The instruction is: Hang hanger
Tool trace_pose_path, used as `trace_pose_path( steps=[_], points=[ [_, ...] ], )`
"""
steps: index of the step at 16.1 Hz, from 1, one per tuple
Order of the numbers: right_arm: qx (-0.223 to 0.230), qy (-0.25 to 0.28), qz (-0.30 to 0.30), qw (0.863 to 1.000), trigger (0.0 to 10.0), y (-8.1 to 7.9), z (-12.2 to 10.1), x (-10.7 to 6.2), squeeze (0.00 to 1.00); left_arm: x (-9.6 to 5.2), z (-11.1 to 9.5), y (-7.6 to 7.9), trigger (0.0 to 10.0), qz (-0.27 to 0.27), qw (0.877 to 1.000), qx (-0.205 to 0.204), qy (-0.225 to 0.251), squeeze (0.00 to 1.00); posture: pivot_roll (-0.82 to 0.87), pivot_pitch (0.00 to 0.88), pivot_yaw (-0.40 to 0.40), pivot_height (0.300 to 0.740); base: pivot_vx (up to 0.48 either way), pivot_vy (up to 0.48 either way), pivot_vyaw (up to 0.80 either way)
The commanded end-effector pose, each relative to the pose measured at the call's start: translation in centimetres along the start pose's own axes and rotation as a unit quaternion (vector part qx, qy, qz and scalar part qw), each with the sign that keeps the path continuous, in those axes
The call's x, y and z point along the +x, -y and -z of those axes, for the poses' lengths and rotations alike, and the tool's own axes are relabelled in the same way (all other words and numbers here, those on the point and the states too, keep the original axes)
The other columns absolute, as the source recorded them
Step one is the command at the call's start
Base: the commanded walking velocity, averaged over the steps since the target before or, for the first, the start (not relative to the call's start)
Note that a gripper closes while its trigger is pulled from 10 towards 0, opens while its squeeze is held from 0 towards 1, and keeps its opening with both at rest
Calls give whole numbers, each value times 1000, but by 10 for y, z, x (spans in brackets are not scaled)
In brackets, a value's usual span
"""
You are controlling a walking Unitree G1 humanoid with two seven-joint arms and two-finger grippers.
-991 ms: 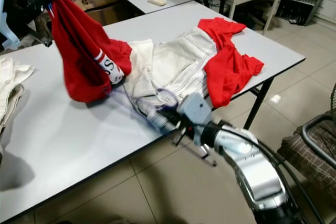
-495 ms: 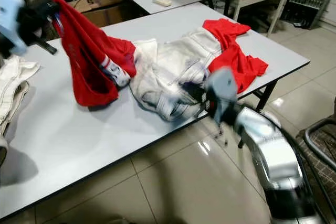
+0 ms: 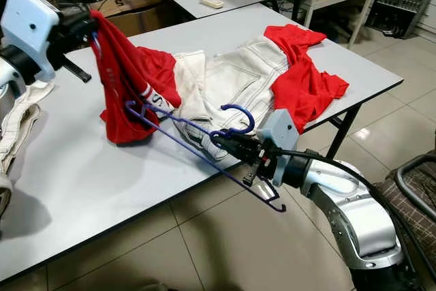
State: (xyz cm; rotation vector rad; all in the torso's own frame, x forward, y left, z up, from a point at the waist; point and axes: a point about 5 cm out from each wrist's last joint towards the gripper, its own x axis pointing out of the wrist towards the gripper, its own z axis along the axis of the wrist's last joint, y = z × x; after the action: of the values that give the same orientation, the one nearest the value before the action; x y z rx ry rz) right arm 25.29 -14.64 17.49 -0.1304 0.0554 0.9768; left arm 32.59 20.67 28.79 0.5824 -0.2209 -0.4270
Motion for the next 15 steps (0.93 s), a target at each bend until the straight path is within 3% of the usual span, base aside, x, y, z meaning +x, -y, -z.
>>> trace_pose_path(
  steps=[1, 3, 10, 14, 15],
  points=[
    [8, -12, 10, 1000, 10000, 3, 3, 6, 0, 1, -7, 6, 0, 36, 999, 12, 4, 0, -66, 0, 94, 740, 0, 0, 0],
    [18, -40, 11, 999, 10000, 6, 9, 15, 0, -1, -8, 15, 0, 72, 997, 23, -7, 0, -62, 0, 91, 740, 0, 0, 0],
    [40, -81, -38, 995, 10000, -3, 17, 52, 0, -1, -29, 25, 0, 87, 996, 15, 20, 0, -56, 0, 70, 740, 0, 0, 0],
    [103, -71, -53, 991, 10000, -8, 15, 64, 0, -5, -34, 27, 0, 120, 992, 32, 11, 0, -56, 0, 66, 740, 0, 0, 0],
    [144, -73, -35, 986, 10000, -6, 18, 67, 0, -7, -35, 24, 0, 116, 993, 35, 10, 0, -55, 0, 63, 740, 0, 0, 0]
  ],
)
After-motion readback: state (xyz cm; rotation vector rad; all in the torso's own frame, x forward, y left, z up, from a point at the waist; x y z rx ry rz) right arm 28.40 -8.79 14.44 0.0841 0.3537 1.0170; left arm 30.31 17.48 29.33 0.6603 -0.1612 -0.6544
